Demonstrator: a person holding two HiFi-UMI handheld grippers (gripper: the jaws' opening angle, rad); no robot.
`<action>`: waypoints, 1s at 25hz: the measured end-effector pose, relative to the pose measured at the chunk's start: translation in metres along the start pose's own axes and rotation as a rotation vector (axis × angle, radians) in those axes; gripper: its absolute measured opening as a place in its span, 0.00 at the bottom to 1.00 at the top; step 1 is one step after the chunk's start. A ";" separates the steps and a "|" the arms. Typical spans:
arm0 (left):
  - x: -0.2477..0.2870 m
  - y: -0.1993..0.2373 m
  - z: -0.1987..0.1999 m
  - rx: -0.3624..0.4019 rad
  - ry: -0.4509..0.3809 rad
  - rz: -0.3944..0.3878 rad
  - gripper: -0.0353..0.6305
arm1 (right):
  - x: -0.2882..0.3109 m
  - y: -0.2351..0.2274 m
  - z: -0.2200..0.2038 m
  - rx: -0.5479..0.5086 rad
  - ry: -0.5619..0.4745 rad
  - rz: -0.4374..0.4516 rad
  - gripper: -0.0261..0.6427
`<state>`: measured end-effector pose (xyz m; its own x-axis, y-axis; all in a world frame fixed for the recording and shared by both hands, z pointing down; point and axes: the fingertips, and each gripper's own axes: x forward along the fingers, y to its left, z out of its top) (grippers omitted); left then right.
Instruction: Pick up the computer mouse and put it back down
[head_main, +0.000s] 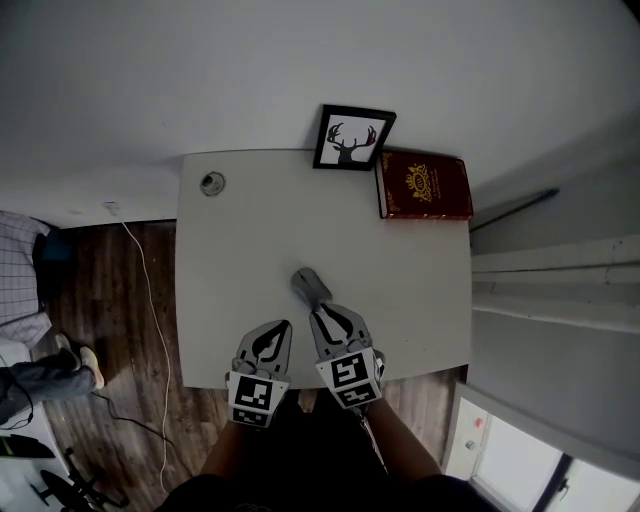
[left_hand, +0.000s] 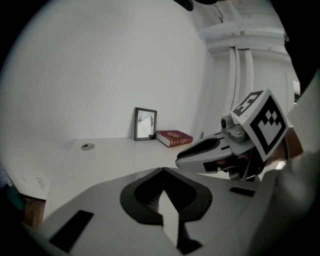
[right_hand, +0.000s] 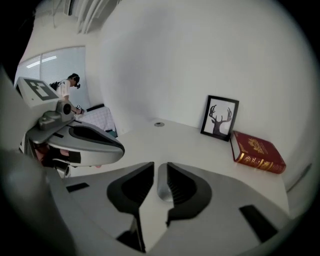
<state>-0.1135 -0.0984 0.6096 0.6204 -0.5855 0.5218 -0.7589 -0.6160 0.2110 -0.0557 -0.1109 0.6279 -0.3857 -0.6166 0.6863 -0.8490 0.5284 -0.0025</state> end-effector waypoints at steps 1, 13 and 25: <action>0.001 0.002 -0.001 -0.001 0.004 -0.003 0.05 | 0.005 -0.001 -0.004 0.000 0.023 0.008 0.20; 0.006 0.013 -0.016 -0.004 0.045 -0.033 0.05 | 0.062 -0.013 -0.036 -0.012 0.233 0.062 0.45; 0.000 0.020 -0.020 -0.026 0.041 -0.020 0.05 | 0.088 -0.014 -0.054 -0.002 0.327 0.088 0.49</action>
<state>-0.1330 -0.0999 0.6306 0.6270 -0.5513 0.5505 -0.7519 -0.6132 0.2423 -0.0581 -0.1417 0.7277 -0.3207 -0.3486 0.8807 -0.8171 0.5722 -0.0711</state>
